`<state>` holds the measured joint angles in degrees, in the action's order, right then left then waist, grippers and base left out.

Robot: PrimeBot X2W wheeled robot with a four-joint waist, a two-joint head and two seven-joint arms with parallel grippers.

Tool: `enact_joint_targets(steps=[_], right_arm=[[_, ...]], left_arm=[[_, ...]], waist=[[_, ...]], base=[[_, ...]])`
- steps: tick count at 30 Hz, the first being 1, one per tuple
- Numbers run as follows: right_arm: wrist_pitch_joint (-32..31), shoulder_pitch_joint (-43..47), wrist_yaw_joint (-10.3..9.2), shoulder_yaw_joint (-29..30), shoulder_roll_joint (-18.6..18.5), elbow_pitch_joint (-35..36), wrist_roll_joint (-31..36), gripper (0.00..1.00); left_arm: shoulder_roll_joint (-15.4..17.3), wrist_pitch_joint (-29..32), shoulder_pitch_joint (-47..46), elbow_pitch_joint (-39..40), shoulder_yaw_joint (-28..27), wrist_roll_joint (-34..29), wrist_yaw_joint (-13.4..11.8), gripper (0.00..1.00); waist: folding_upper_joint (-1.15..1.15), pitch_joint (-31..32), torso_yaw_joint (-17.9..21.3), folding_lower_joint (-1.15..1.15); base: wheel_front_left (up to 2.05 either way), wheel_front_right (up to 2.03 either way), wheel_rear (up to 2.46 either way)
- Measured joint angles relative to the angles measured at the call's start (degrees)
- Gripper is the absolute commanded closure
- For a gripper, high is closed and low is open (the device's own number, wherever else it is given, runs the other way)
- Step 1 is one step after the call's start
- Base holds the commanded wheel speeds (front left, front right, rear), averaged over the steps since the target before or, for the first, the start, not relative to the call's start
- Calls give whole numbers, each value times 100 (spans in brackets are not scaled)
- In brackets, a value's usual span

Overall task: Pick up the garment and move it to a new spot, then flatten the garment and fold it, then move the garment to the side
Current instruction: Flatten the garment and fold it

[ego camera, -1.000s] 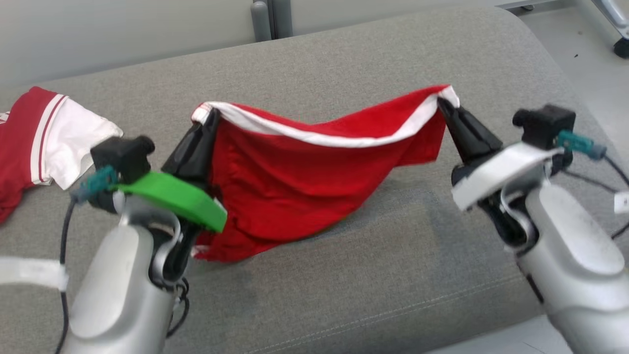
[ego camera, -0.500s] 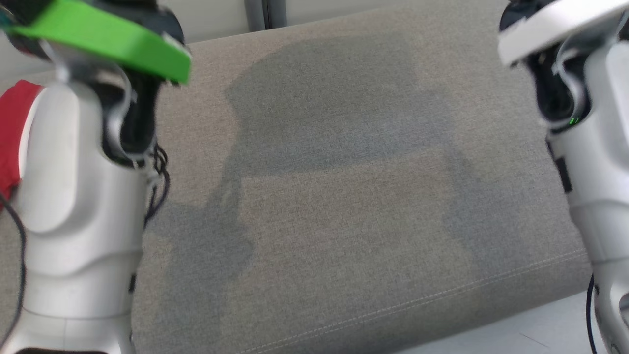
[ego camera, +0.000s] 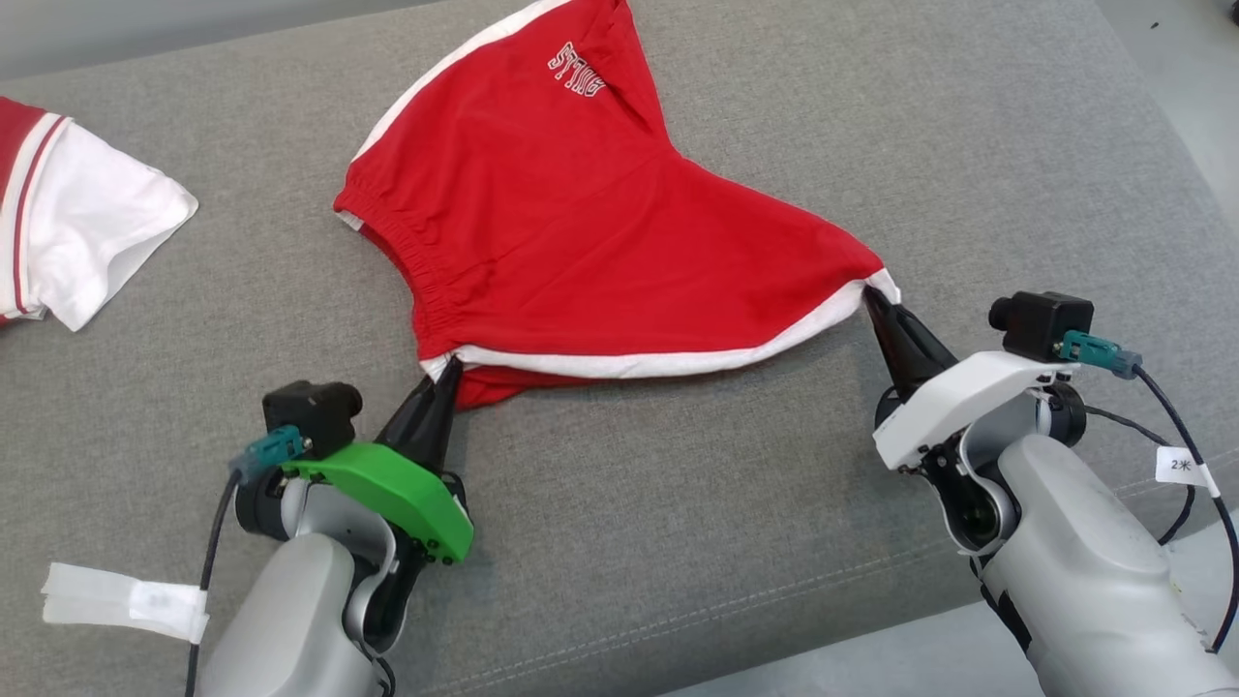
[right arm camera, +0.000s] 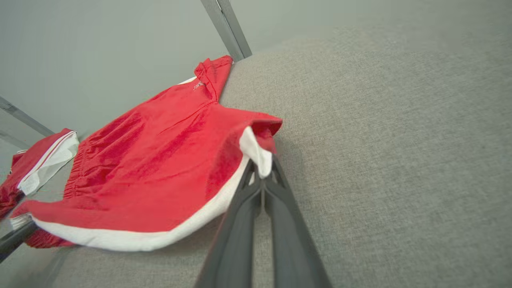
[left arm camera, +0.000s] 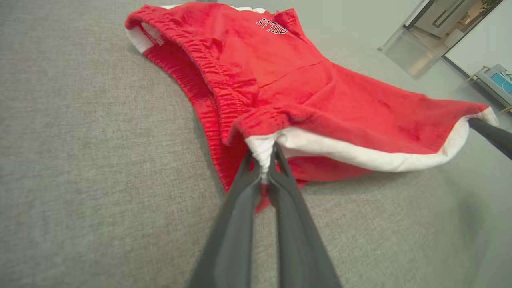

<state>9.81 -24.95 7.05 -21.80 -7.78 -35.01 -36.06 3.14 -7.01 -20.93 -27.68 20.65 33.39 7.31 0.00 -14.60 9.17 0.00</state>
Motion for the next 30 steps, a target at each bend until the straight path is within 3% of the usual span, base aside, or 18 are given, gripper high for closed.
enact_joint_targets(steps=[10, 17, 30], right_arm=[[387, 205, 1, -165, -294, 223, 25, 100], [412, 781, 1, -414, -164, 482, -149, 100], [436, 1291, 1, -483, -193, 782, -288, 100]], left_arm=[[176, -728, 225, 337, 378, 19, 0, 100], [393, -740, 744, 504, 194, 16, 0, 100], [326, -740, 1315, 970, 66, -45, 0, 100]], waist=[[0, 198, -101, 0], [0, 390, -174, 0], [0, 519, -121, 0]], base=[[0, 0, 0], [0, 0, 0], [0, 0, 0]])
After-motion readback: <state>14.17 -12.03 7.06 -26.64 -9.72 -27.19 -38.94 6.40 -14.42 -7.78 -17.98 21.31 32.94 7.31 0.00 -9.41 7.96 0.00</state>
